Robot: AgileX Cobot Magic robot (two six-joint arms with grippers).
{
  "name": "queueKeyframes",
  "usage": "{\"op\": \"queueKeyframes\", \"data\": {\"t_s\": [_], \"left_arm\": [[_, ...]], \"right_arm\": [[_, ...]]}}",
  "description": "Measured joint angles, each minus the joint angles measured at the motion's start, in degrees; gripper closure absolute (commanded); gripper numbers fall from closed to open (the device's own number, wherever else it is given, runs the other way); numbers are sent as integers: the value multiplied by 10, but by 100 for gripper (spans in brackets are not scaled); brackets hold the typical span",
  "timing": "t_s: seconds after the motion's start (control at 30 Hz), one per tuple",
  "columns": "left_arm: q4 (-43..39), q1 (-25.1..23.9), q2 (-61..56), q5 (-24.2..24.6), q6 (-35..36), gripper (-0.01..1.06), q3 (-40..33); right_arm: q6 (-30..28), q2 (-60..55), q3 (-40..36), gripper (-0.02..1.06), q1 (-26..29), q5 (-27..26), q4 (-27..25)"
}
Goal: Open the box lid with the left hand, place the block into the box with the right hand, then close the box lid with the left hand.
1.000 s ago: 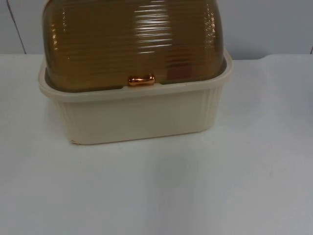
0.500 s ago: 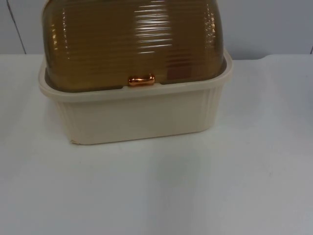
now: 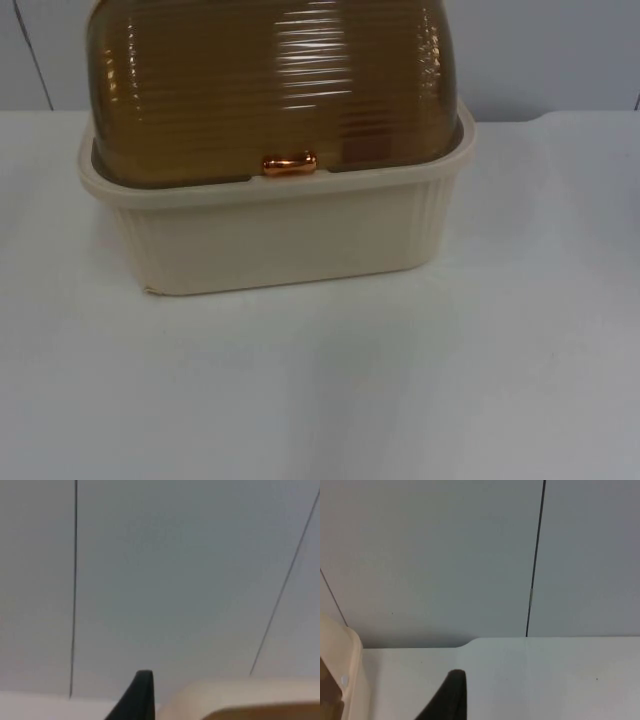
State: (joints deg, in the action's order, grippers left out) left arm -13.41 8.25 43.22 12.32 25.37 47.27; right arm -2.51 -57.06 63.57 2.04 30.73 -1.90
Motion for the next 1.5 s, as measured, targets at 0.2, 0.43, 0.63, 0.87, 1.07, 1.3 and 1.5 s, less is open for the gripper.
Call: {"op": "queueKeyframes", "data": {"t_s": [0.2,0.43,0.63,0.87,1.07,1.3,1.5], "left_arm": [[-8,0,-111,54,1,0,1],[26,0,-159,197,-127,0,-2],[62,0,-223,287,-220,0,31],[60,-14,-287,373,-267,0,112],[55,-98,-340,403,-287,0,187],[106,-154,-366,399,-328,0,290],[163,-146,-375,462,-361,0,325]], "right_arm": [[0,41,-11,-1,0,24,-1],[-4,190,-61,-1,0,89,-28],[-22,323,-62,-1,0,158,8],[-12,440,-62,-1,-1,188,55],[-35,514,-8,-1,-1,272,45],[-39,524,117,-1,-1,289,22],[-51,528,144,-1,-19,319,12]]}}
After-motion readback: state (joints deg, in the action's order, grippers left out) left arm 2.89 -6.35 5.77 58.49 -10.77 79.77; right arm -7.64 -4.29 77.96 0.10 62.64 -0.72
